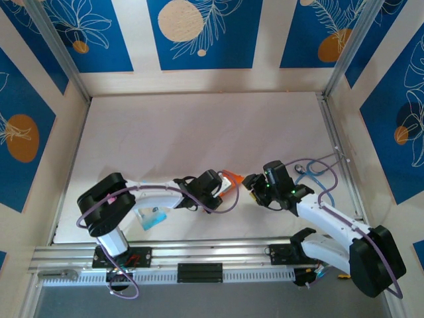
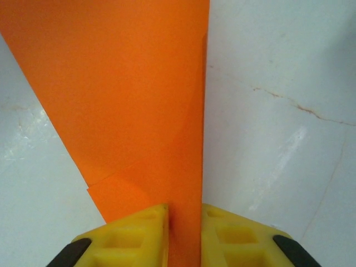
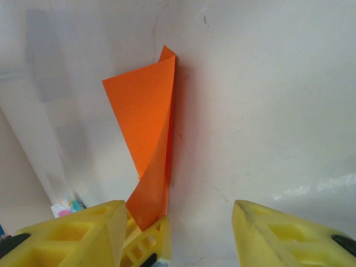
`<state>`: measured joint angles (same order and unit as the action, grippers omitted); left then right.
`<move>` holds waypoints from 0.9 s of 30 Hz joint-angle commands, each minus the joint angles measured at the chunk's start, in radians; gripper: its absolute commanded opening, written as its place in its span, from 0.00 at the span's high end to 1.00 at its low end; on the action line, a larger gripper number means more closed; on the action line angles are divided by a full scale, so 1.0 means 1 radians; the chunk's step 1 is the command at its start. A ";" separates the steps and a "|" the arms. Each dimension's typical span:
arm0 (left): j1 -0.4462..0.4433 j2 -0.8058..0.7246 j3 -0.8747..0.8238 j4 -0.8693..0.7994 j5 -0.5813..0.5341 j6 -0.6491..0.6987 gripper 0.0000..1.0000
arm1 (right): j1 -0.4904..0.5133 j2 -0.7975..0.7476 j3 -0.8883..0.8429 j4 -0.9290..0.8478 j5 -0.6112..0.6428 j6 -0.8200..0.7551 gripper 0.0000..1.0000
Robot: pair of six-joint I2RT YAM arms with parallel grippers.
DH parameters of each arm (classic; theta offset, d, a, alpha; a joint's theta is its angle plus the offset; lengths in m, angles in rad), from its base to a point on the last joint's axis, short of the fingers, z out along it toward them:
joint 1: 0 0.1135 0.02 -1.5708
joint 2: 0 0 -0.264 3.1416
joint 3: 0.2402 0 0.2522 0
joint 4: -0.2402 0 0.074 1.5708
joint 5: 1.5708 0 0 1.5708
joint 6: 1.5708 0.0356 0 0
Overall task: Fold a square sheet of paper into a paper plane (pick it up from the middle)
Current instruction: Fold the wing for the fifth time at the center of the table.
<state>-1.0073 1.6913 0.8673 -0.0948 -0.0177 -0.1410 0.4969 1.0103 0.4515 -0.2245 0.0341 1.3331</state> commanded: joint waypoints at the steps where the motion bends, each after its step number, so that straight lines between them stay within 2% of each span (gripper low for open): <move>1: 0.013 0.007 0.026 -0.018 0.037 -0.014 0.83 | 0.000 0.018 -0.005 0.016 -0.016 0.015 0.48; 3: 0.019 0.008 0.024 -0.019 0.047 -0.014 0.88 | 0.002 0.023 -0.008 0.022 -0.016 0.017 0.48; 11: 0.044 0.010 0.011 0.002 0.086 -0.046 0.89 | 0.005 0.051 -0.011 0.040 -0.023 0.023 0.48; 19: 0.077 0.046 0.000 0.029 0.176 -0.105 0.93 | 0.023 0.118 0.002 0.064 -0.033 0.034 0.48; 27: 0.104 0.067 -0.024 0.088 0.238 -0.174 0.92 | 0.036 0.138 0.006 0.072 -0.025 0.041 0.48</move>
<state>-0.9176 1.7370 0.8646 -0.0322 0.1741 -0.2741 0.5247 1.1404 0.4511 -0.1619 0.0189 1.3590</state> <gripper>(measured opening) 0.077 0.518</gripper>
